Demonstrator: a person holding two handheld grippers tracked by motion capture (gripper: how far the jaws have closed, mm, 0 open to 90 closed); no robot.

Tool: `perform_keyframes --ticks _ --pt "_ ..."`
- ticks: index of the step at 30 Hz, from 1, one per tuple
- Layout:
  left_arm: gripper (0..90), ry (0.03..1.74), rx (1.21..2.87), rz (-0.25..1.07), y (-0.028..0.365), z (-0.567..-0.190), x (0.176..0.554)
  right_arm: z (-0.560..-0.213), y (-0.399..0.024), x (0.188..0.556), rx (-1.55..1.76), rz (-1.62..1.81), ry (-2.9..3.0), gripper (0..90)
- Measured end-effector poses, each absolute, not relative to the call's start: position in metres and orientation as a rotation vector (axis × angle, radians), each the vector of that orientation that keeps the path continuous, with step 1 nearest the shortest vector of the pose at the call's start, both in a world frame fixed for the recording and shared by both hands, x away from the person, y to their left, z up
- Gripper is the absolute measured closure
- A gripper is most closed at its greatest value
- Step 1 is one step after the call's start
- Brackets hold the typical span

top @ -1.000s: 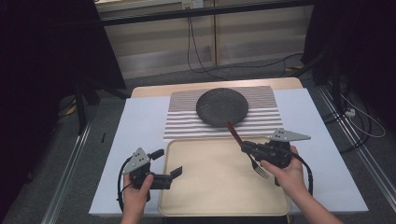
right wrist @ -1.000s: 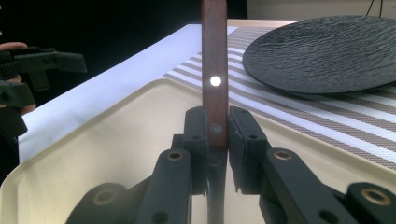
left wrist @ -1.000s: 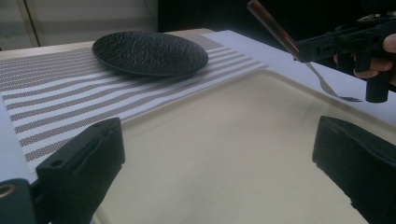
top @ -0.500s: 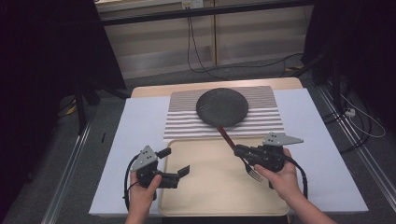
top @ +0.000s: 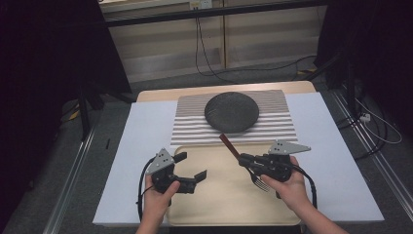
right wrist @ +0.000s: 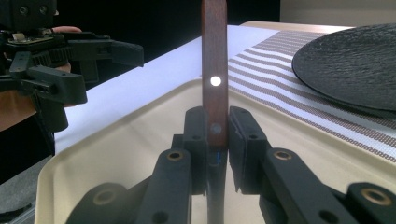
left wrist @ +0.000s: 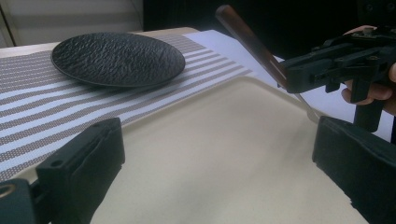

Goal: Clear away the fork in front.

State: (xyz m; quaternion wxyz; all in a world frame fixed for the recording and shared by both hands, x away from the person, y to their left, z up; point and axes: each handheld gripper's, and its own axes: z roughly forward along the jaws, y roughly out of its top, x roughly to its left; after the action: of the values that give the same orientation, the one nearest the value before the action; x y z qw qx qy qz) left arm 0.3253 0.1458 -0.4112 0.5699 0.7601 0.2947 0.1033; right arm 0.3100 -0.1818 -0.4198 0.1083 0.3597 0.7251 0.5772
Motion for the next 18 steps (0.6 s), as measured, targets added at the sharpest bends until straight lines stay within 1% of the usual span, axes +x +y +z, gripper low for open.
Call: perform_keyframes --ticks 11,16,18 --pt "3.5 0.66 1.822 0.244 0.119 -0.406 0.332 -0.419 -0.177 0.307 1.021 1.695 2.135 78.5" --pt "4.9 0.69 1.831 0.243 0.111 -0.408 0.335 -0.421 -0.173 0.306 1.001 1.692 2.151 78.5" --pt "6.2 0.71 1.827 0.22 0.109 -0.41 0.337 -0.421 -0.172 0.306 0.991 1.691 2.156 78.5"
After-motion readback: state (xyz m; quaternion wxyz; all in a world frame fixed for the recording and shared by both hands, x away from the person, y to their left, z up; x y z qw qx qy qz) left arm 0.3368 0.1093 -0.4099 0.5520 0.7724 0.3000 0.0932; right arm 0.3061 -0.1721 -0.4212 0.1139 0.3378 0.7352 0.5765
